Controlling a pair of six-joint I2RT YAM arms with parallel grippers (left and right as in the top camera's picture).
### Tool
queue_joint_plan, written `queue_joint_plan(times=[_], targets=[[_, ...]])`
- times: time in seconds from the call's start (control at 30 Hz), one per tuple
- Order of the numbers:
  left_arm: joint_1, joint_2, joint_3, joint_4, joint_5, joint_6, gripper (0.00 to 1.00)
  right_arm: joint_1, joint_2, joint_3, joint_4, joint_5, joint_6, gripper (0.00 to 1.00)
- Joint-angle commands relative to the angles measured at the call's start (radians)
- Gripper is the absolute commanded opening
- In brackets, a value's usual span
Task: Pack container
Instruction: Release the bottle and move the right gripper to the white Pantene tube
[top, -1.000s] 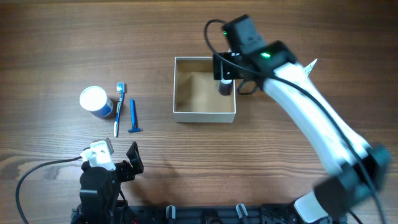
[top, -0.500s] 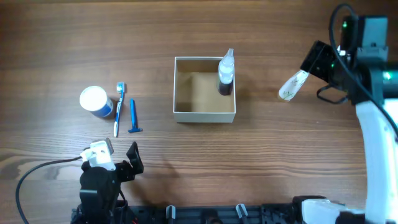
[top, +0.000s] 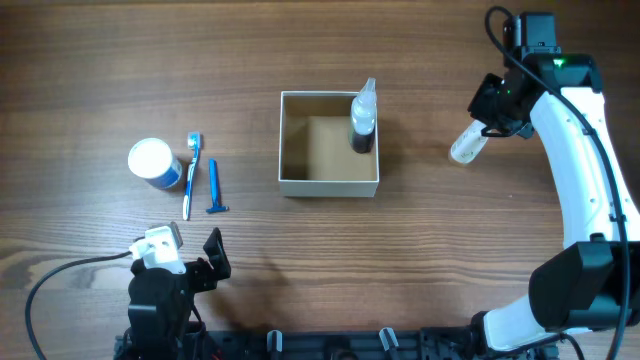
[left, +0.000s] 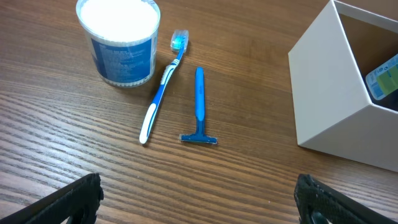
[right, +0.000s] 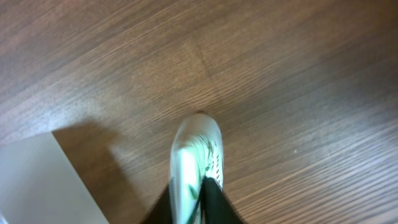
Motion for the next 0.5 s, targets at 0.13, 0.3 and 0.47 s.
queue_joint_plan(times=[0.13, 0.3, 0.47], targets=[[0.005, -0.009, -0.002, 0.003, 0.004, -0.013, 1.00, 0.047, -0.172, 0.007, -0.001, -0.001, -0.140, 0.04], [0.005, -0.009, -0.002, 0.002, 0.004, -0.013, 1.00, 0.214, -0.392, 0.036, -0.059, 0.037, -0.153, 0.04], [0.005, -0.009, -0.002, 0.003, 0.004, -0.013, 1.00, 0.362, -0.507, 0.036, -0.093, -0.066, -0.153, 0.04]])
